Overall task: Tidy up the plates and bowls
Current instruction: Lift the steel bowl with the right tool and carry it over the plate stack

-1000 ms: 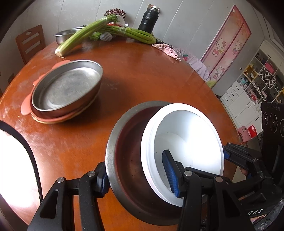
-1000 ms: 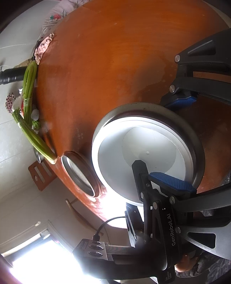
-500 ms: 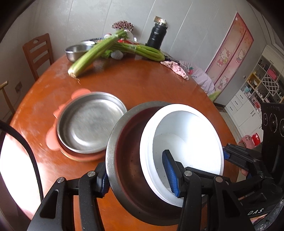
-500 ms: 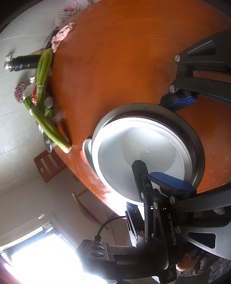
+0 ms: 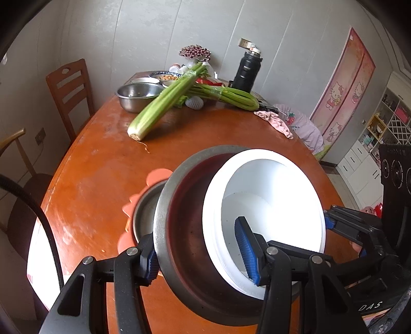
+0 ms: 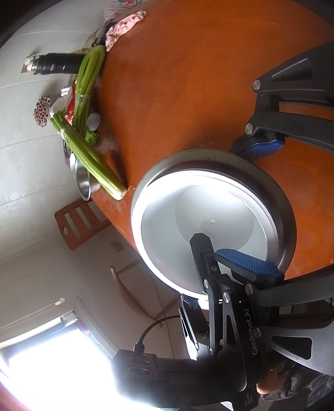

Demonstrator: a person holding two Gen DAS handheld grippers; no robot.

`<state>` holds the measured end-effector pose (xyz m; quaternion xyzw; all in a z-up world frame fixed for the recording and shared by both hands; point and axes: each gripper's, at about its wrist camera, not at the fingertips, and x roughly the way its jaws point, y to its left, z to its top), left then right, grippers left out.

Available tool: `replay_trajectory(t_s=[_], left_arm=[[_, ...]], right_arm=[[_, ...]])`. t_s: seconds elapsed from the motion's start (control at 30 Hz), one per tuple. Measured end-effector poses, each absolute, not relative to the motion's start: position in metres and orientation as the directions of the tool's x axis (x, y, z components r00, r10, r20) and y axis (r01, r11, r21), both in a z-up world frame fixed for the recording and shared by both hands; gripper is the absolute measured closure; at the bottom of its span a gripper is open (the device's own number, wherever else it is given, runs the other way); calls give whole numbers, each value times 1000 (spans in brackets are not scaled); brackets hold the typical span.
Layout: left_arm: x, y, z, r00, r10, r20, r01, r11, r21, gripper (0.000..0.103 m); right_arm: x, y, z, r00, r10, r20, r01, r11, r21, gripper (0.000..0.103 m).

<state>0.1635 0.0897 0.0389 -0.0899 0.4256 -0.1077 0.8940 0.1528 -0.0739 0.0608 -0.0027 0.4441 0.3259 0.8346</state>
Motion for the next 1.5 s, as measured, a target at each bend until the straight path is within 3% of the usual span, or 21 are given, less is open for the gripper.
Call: replay_trajectory(t_s=[0.63, 1.5], left_arm=[[207, 126, -9, 567, -246, -786, 45, 962, -269, 51], [202, 130, -20, 577, -165, -800, 9, 981, -196, 50]], right_arm=[[200, -29, 23, 351, 473, -808, -554, 801, 229, 37], [195, -18, 16, 392, 433, -811, -564, 810, 160, 37]])
